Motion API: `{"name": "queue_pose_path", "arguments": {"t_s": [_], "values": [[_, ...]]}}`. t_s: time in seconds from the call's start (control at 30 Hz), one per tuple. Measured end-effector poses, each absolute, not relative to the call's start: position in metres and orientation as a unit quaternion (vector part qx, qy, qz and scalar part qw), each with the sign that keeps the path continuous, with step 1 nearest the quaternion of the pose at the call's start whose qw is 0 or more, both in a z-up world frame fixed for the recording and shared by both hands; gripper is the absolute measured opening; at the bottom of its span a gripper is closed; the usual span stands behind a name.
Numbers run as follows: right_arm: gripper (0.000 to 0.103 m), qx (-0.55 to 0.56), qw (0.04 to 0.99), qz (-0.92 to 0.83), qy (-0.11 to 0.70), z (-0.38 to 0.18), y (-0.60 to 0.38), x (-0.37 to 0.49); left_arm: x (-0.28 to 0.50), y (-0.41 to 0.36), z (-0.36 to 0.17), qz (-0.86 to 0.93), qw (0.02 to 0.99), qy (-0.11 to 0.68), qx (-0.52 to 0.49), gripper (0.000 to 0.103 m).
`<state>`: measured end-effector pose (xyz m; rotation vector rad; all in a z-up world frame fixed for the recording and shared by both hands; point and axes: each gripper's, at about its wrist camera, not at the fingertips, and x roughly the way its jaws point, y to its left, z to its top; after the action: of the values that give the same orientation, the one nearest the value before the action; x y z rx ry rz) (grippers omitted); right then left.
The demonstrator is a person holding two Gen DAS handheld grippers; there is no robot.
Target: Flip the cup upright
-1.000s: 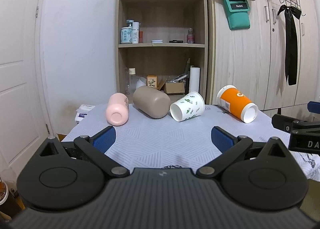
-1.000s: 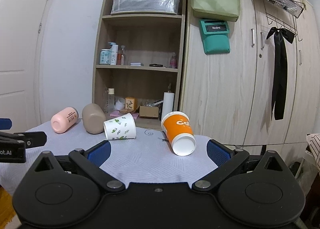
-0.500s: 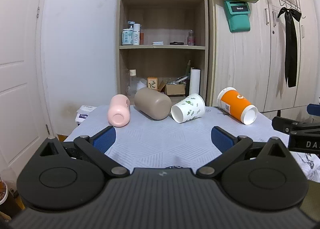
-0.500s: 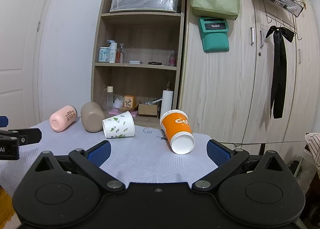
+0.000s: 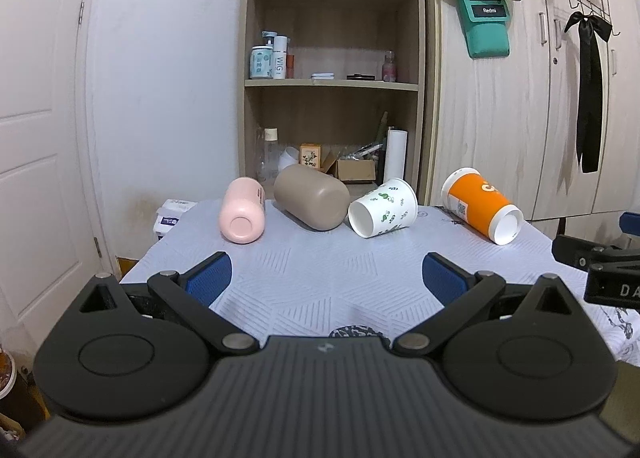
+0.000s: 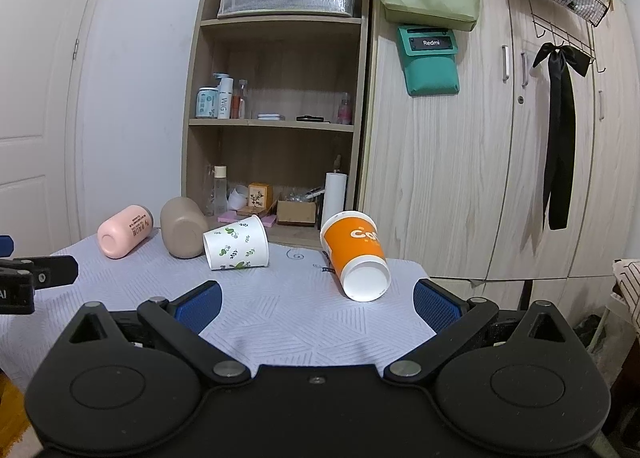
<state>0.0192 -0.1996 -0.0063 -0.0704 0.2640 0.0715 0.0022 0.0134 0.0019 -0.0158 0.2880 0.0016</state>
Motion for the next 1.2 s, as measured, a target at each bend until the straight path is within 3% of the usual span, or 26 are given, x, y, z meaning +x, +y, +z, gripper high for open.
{"name": "queue_pose_path", "arguments": {"t_s": [0.77, 1.2], "values": [[0.103, -0.027, 0.987, 0.072, 0.140, 0.002, -0.215, 0.026, 0.016, 0.001, 0.032, 0.015, 0.988, 0.154, -0.007, 0.103], [0.103, 0.002, 0.948, 0.202, 0.245, 0.021, -0.272, 0.117, 0.115, -0.064, 0.049, -0.077, 0.969, 0.228, -0.047, 0.103]]}}
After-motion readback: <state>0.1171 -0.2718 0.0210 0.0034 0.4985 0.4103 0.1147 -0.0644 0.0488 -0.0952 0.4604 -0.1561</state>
